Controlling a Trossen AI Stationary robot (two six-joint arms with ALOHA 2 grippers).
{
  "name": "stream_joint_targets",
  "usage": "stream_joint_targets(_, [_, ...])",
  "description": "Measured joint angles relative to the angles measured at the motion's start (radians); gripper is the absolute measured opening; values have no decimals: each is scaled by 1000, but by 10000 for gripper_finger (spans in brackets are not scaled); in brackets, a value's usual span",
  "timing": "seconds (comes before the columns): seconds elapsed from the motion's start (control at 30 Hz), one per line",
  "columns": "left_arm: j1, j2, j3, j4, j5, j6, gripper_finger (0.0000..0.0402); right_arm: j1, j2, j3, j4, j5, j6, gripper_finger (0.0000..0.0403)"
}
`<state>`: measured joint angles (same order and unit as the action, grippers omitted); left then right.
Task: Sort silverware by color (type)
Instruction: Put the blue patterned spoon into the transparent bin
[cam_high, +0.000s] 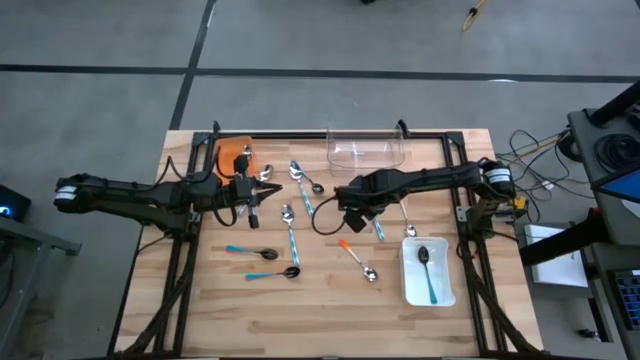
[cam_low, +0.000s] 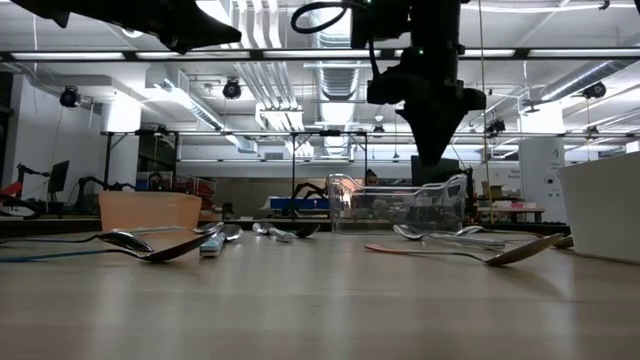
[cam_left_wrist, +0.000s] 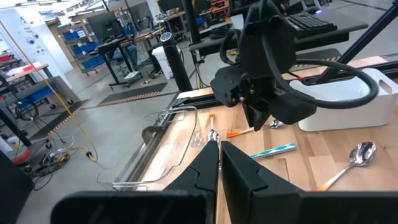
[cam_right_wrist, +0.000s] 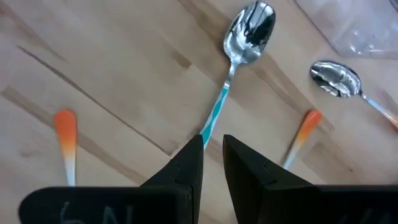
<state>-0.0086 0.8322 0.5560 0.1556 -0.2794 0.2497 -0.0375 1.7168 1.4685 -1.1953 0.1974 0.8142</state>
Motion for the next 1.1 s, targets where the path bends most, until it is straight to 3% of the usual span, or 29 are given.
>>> stream_joint_targets(0.27, [0, 0, -1, -8, 0, 0, 0, -20, -1, 0, -2, -102, 59, 57])
stream_joint_targets(0.8, [0, 1, -3, -38, -18, 11, 0, -24, -2, 0, -1, -99, 121, 167])
stream_joint_targets(1.1, [0, 2, -3, -35, -19, 24, 0, -34, -2, -12, 26, -53, 149, 180])
